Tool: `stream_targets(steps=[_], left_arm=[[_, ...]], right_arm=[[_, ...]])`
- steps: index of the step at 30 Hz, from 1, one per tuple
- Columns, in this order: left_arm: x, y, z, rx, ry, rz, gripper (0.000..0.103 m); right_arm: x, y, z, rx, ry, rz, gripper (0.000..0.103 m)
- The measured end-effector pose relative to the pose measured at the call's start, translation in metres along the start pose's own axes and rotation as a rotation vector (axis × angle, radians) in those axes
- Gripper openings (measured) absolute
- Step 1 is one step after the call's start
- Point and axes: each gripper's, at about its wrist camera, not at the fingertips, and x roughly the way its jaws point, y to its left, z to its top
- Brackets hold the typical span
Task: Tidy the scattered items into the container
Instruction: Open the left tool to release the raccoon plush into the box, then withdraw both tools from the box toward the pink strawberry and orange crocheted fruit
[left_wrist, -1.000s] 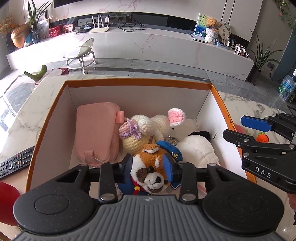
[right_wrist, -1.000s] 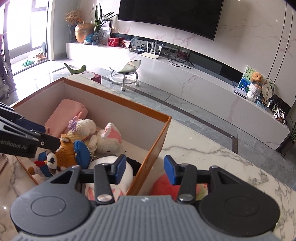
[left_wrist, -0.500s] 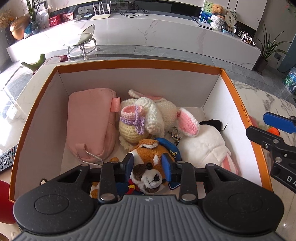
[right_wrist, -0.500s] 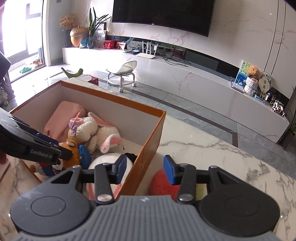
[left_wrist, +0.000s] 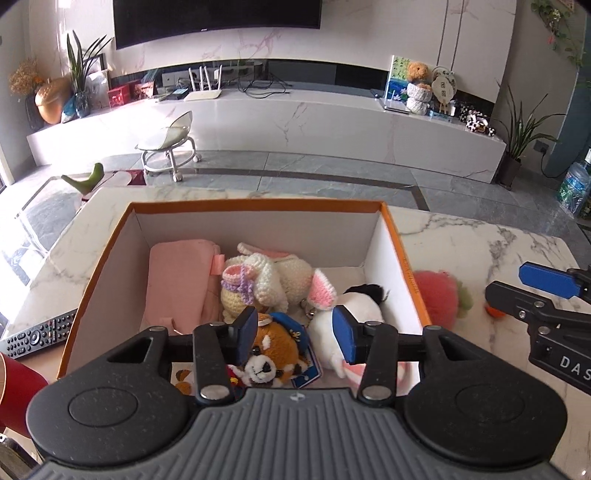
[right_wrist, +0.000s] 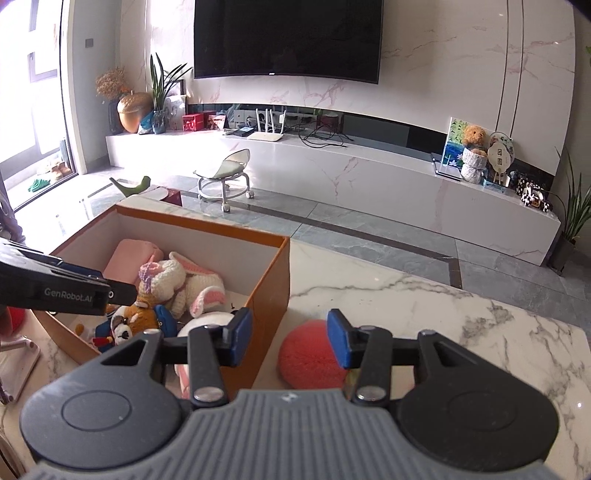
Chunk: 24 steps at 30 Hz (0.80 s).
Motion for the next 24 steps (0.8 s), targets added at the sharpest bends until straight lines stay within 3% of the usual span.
stream_targets(steps=[11, 24], left_arm=[[-0.059, -0.069, -0.007, 0.096, -0.113, -0.075, 0.058], [-0.075, -0.139, -0.046, 0.173, -0.199, -0.160, 0.058]], right_arm=[[-0.078, -0.029, -0.011, 0.077, -0.093, -0.045, 0.055], [-0.146, -0.060, -0.051, 0.126, -0.151, -0.169, 0.059]])
